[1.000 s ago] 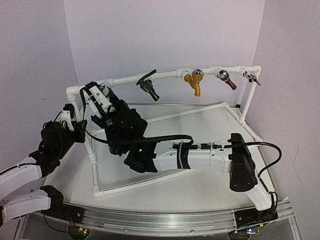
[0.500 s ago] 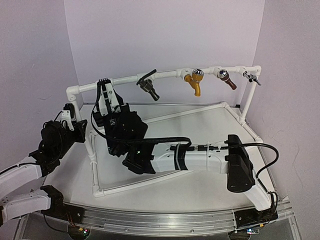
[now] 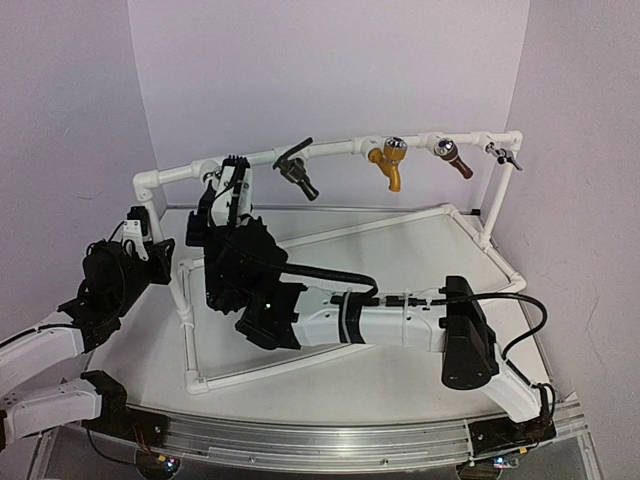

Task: Install the water faucets
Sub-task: Place the adaptor at the water faucet.

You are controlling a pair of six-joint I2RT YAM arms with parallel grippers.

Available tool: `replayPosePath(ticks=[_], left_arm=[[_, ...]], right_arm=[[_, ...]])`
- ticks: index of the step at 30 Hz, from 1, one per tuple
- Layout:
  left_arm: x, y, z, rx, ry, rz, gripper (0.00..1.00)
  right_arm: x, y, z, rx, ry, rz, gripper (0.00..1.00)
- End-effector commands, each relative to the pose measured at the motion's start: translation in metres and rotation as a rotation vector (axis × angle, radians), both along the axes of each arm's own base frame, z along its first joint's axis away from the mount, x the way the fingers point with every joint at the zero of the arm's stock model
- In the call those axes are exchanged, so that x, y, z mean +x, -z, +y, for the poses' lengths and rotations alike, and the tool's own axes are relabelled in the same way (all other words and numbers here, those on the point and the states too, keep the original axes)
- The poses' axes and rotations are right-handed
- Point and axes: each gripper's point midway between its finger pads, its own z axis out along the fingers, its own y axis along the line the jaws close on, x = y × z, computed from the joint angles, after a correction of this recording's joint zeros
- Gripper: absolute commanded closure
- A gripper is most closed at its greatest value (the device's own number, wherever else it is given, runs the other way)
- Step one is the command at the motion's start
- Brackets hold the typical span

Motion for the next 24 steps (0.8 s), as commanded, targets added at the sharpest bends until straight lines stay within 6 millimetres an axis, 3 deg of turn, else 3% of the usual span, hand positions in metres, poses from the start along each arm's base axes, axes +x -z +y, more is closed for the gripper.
replayPosePath(ticks=[1, 8, 24], left_arm=[[-0.024, 0.024, -0.059, -0.251, 0.264, 0.208, 0.93], [-0.024, 0.025, -0.061, -0.254, 0.269, 0.215, 0.93], [-0.023, 0.032, -0.063, -0.253, 0.276, 0.234, 0.93]], right_arm=[[0.043, 0.026, -0.015, 0.1, 0.06, 0.096, 1.0], [0.042, 0.025, -0.009, 0.289, -0.025, 0.164, 1.0], [0.029, -0.007, 0.001, 0.749, -0.274, 0.304, 1.0]])
